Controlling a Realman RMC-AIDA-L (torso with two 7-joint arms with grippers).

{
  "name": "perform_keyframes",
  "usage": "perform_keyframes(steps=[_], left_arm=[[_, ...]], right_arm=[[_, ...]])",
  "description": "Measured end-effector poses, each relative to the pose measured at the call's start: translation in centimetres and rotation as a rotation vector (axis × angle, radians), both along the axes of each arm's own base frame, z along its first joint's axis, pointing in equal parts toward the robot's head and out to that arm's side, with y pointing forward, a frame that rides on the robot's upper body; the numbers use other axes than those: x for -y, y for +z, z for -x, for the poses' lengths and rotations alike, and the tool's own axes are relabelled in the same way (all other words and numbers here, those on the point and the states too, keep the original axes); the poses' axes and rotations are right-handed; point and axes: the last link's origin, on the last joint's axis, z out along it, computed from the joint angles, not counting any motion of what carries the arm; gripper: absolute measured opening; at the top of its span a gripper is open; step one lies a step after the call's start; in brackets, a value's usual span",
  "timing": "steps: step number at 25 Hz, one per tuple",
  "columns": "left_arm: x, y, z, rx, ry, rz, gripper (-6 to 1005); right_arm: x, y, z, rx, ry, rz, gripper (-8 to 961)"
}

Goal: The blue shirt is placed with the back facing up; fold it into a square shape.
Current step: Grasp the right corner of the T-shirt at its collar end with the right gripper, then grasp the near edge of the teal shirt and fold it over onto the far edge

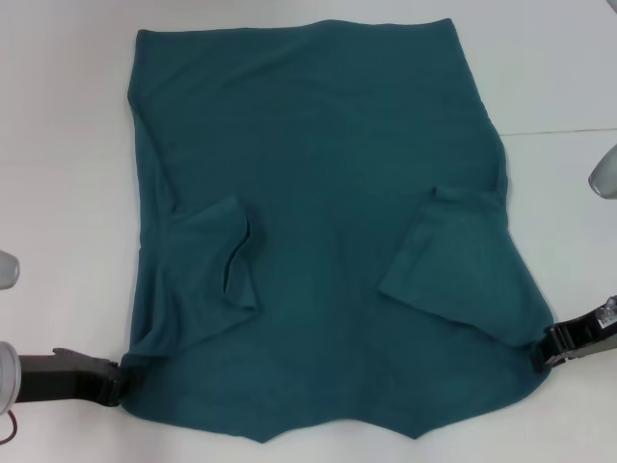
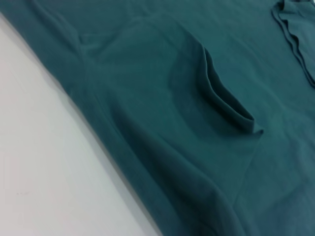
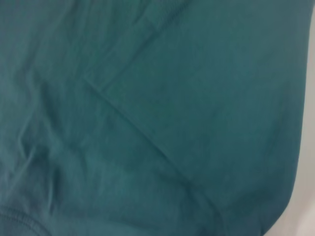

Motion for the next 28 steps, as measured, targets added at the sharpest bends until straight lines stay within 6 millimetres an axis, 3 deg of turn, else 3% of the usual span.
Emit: perform_keyframes(steps=[6,15,21,28], left_arm=[[-0.1,0.1,0.0,0.003,0.006,-0.005,55],[0.2,0.3,-0.9,0.034,0.074,0.061,61],[0.9,1.7,-0.7,-0.028,0.183,0.139,65],[3.8,3.4,0.1,-0.052,0.346,0.278,70]], right_arm=[[-0.3,0.1,0.3,0.005,0.026,0.002,95],[0.2,0.8,1.4,0.028,0.088,0.123,82],[2.0,1.4,3.0,0.016,0.14,0.304,81],[3.9,-0.1,4.1,0.036,0.164,0.52,82]])
